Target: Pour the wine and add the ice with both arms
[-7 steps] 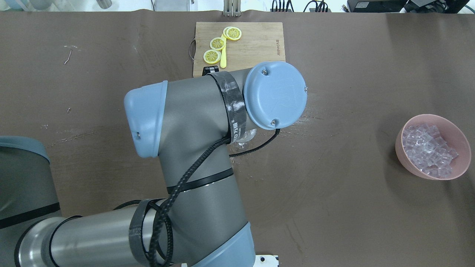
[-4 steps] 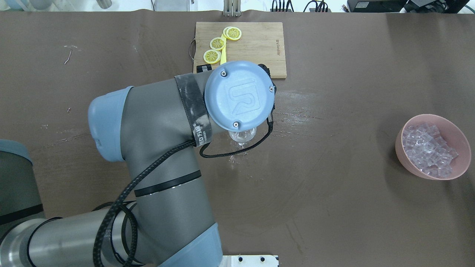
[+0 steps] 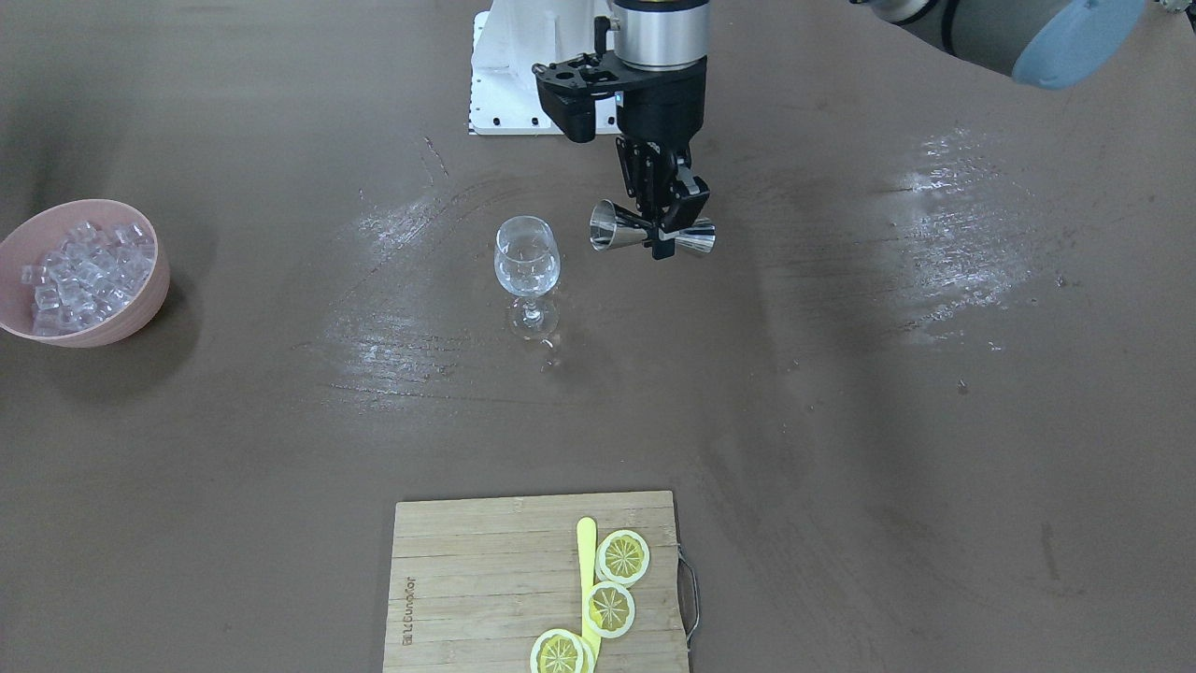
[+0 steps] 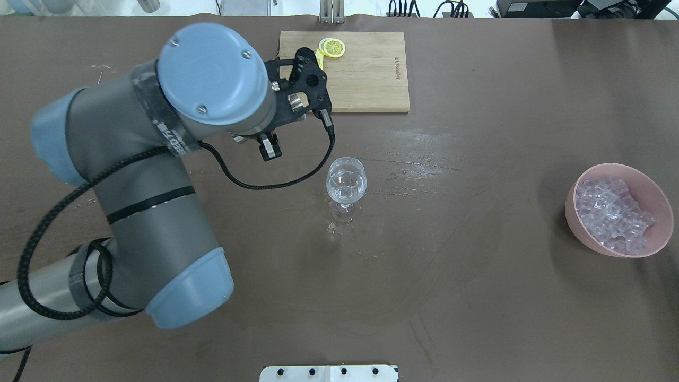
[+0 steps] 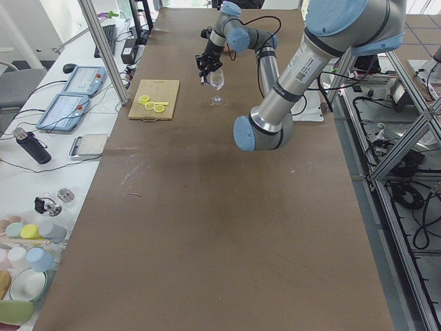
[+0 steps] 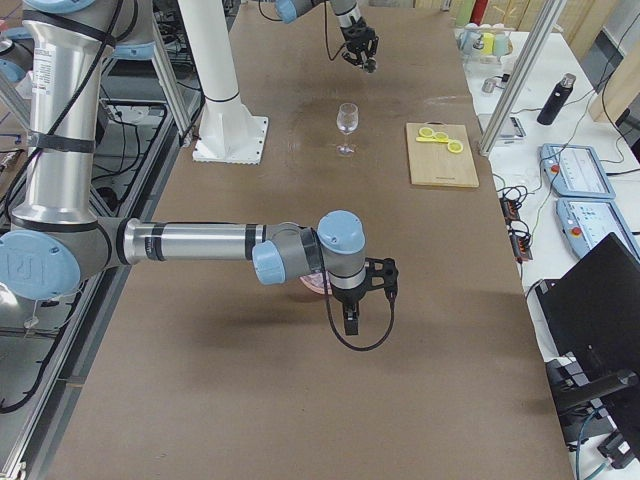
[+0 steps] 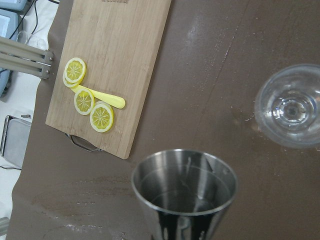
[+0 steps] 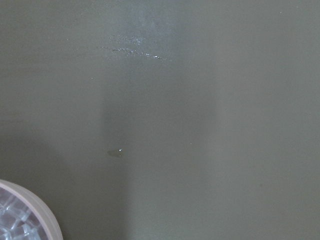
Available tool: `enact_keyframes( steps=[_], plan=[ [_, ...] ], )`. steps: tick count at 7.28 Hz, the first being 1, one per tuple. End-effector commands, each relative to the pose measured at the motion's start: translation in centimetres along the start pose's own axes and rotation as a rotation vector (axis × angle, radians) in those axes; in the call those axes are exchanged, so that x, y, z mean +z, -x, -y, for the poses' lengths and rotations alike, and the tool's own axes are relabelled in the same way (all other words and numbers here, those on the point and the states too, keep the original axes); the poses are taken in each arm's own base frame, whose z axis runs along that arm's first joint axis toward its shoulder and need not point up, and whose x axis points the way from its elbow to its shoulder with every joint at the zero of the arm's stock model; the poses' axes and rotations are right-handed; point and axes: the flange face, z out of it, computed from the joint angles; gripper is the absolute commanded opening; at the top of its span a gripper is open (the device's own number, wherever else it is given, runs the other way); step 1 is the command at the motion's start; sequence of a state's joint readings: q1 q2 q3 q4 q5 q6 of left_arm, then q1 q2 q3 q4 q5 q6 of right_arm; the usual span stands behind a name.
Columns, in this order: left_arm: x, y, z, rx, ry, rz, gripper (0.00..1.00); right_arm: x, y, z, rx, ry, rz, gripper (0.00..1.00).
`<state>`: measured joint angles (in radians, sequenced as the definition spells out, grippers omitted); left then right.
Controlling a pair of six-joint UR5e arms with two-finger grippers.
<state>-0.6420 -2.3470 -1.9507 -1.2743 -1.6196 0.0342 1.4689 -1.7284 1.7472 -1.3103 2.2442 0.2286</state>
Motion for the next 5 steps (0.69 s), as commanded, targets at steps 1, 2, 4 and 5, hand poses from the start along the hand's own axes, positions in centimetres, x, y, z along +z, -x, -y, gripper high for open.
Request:
enact_keyframes(
  steps=[1, 2, 4, 5],
  plan=[
    [2.9, 4.8, -6.1, -0.175, -0.039, -0.041, 0.0, -0.1, 0.0, 0.0, 0.0, -0.001, 0.0, 1.0],
    [3.9, 6.5, -8.6, -0.207, -0.072, -0.021, 0.0, -0.1, 0.0, 0.0, -0.002, -0.004, 0.001, 1.0],
    [4.5, 7.8, -12.1, -0.388, -0.158, -0.097, 0.0, -0.1, 0.1, 0.0, -0.004, -0.006, 0.001, 1.0],
    [5.5, 7.5, -14.9, -0.396, -0.226, -0.106, 0.0, -0.1, 0.1, 0.0, -0.005, -0.005, 0.001, 1.0]
  ],
)
